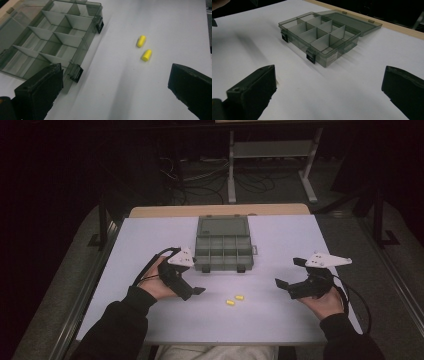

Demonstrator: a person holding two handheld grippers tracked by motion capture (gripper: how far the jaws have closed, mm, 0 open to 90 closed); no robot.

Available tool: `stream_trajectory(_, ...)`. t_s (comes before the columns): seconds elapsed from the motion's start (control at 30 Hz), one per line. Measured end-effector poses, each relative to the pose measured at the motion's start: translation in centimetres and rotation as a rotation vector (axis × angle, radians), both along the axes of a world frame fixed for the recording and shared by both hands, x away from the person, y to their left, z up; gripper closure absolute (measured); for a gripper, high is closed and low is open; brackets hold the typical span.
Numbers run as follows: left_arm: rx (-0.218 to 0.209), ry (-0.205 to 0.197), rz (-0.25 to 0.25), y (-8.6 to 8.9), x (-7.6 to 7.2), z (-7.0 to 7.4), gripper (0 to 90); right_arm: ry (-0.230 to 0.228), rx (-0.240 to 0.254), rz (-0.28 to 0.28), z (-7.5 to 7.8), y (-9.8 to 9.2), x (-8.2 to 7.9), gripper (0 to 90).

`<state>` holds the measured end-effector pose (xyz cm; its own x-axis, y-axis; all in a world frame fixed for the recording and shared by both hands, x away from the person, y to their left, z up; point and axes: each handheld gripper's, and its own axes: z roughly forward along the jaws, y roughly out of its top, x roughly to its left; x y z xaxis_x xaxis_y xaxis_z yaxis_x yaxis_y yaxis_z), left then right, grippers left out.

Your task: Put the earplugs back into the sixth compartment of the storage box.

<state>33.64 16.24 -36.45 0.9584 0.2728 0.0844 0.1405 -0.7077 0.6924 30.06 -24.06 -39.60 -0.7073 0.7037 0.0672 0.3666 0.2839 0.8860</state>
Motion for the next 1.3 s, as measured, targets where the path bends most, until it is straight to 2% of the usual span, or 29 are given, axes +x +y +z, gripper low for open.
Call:
stream_trajectory(0.37,0.038,0.032,-0.055,-1.9,0.1,-1.5,0.0,0.004,-0.009,0.008,0.0,0.1,0.0,0.0)
stream_trajectory(0.53,0.065,0.040,-0.083,-3.1,0.0,-2.3,0.0,0.009,-0.011,0.009,-0.1,0.2,0.0,0.0)
stream_trajectory(0.77,0.078,0.048,-0.104,-4.3,-0.1,-2.9,0.0,0.010,-0.016,0.013,-0.1,0.2,0.0,0.0)
stream_trajectory(0.93,0.107,0.053,-0.130,-5.2,-0.3,-3.6,0.0,0.009,-0.017,0.016,-0.1,0.2,0.0,0.0)
stream_trajectory(1.3,0.115,0.083,-0.193,-7.3,-0.5,-5.2,0.7,0.013,-0.020,0.022,-0.1,0.3,0.0,0.0)
